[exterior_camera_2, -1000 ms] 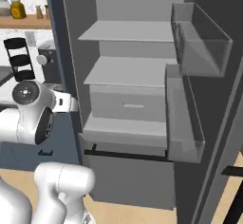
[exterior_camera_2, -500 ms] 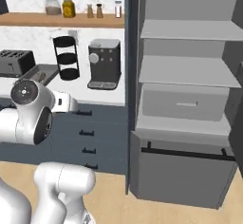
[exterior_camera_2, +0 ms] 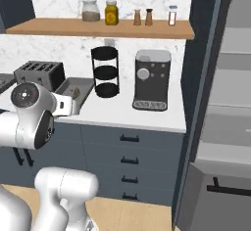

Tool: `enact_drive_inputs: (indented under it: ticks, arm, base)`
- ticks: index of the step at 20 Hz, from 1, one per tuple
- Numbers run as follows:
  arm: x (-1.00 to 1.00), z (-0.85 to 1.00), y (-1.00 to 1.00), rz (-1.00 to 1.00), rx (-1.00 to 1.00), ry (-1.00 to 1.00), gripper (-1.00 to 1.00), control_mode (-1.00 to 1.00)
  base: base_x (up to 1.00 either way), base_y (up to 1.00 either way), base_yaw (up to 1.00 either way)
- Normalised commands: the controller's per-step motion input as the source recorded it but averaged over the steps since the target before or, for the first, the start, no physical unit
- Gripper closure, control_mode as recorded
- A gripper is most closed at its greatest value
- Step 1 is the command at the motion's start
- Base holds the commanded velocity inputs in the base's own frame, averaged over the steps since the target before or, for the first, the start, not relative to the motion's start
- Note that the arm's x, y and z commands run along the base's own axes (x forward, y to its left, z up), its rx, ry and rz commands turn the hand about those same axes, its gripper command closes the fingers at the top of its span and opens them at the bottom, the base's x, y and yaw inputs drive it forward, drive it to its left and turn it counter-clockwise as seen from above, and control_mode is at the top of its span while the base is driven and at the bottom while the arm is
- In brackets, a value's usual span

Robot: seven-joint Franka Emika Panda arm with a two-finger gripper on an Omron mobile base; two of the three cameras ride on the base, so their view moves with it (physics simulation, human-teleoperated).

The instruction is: Place one garlic and one fish in each tupperware on the nearby counter, to pack two identical lunches.

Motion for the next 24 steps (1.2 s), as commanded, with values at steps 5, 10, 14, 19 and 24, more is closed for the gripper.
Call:
enact_drive_inputs:
  ticks: [5,10,14,19,24]
  arm:
    - [0.0,0.0,0.0,0.0,0.0,0.0,1.0,1.0]
    - [0.0,0.0,0.0,0.0,0.0,0.0,1.0,1.0]
    - [0.0,0.0,0.0,0.0,0.0,0.0,1.0,1.0]
    - [0.0,0.0,0.0,0.0,0.0,0.0,1.0,1.0]
    - [0.0,0.0,0.0,0.0,0.0,0.0,1.0,1.0]
  base:
    - [0.45,1.0,0.0]
    - [0.26,1.0,0.0]
    - [0.38,1.0,0.0]
    - [0.68,1.0,0.0]
    - [0.75,1.0,0.0]
